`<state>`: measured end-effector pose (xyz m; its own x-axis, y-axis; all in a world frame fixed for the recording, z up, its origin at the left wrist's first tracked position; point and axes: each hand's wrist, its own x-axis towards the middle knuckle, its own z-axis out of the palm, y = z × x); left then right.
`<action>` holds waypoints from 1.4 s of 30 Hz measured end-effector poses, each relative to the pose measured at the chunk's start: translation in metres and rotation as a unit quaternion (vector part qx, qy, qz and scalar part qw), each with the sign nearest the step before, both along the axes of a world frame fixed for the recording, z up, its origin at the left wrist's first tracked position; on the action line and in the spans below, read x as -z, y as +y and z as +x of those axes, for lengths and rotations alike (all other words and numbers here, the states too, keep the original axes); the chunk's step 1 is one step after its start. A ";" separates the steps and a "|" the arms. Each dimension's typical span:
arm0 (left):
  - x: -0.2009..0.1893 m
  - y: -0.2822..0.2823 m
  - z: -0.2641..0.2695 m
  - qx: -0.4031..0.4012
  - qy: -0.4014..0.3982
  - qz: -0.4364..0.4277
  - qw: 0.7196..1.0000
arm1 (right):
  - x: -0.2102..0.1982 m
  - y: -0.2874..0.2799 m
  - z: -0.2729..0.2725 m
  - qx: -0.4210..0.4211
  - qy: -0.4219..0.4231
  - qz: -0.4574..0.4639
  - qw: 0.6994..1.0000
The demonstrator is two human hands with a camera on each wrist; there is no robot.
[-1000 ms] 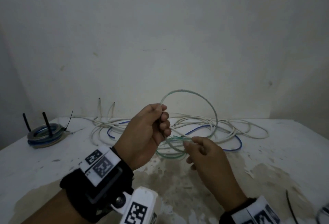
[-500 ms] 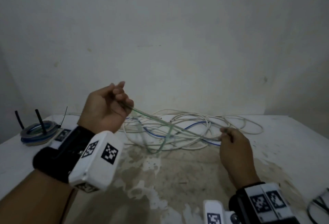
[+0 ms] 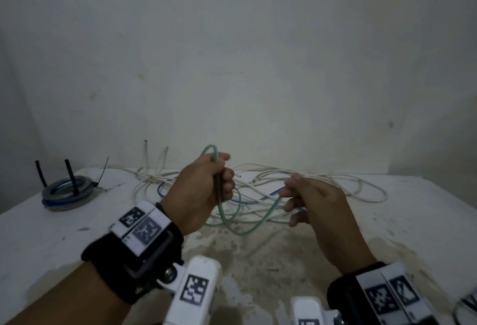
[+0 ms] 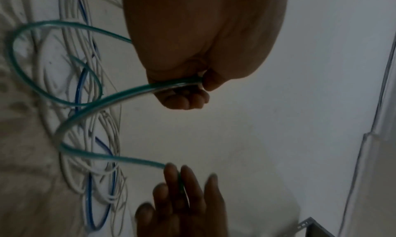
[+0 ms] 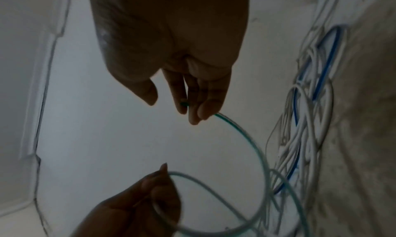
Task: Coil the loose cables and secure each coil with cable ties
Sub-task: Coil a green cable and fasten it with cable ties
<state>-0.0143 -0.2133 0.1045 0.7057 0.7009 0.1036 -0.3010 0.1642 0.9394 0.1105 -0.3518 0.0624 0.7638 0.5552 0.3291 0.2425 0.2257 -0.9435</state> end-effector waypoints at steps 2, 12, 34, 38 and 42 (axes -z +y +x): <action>0.005 -0.008 0.001 0.009 0.023 0.008 1.000 | -0.005 0.002 -0.006 -0.041 0.042 0.007 0.998; 0.019 -0.028 0.001 0.048 0.037 -0.025 0.998 | 0.007 0.013 -0.022 -0.213 0.330 -0.066 0.917; 0.011 -0.030 -0.017 0.075 0.148 0.141 0.976 | 0.003 0.026 -0.024 -0.166 0.188 -0.104 0.962; 0.011 -0.031 -0.020 0.118 0.161 0.152 0.968 | 0.005 0.026 -0.030 -0.181 0.193 -0.041 0.964; 0.011 -0.032 -0.019 0.103 0.157 0.161 0.969 | 0.007 0.026 -0.035 -0.202 0.159 -0.030 0.966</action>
